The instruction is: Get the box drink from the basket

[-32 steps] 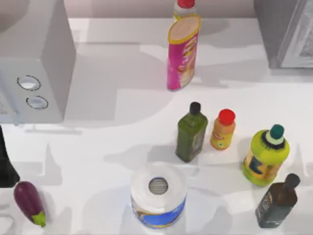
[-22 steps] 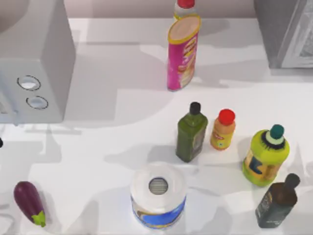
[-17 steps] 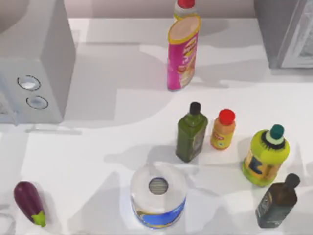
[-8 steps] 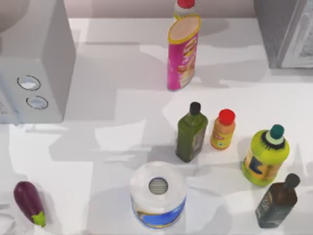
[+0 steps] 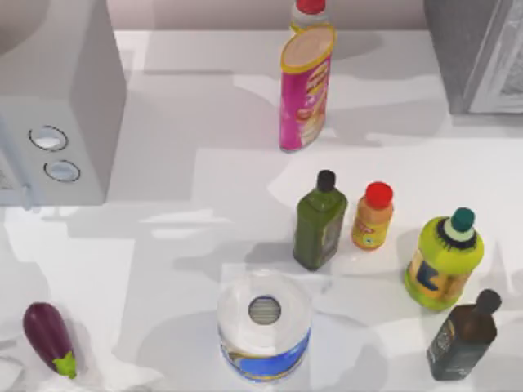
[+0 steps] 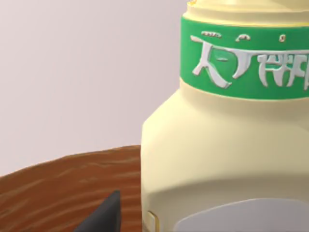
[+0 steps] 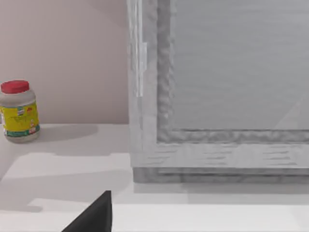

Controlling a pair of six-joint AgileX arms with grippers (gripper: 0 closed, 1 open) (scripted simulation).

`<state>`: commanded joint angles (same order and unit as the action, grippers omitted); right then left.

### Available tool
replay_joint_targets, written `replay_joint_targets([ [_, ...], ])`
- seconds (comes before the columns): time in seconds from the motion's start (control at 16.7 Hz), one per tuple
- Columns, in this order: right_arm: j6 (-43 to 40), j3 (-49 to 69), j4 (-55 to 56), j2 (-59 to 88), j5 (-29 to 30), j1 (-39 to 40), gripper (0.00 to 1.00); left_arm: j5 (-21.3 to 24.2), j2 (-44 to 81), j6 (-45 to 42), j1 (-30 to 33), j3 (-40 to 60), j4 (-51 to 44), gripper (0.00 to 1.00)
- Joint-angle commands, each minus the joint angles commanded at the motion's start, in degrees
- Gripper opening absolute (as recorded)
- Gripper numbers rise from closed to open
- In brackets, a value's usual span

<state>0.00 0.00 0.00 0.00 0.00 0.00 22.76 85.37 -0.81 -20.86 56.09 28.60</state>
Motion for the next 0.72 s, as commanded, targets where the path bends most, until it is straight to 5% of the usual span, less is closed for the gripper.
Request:
replay_joint_targets([
  [0.72,0.0,0.0,0.0,0.0,0.0,0.0,1.0,-2.4,8.4,0.0,2.6,8.5,0.0,1.0],
])
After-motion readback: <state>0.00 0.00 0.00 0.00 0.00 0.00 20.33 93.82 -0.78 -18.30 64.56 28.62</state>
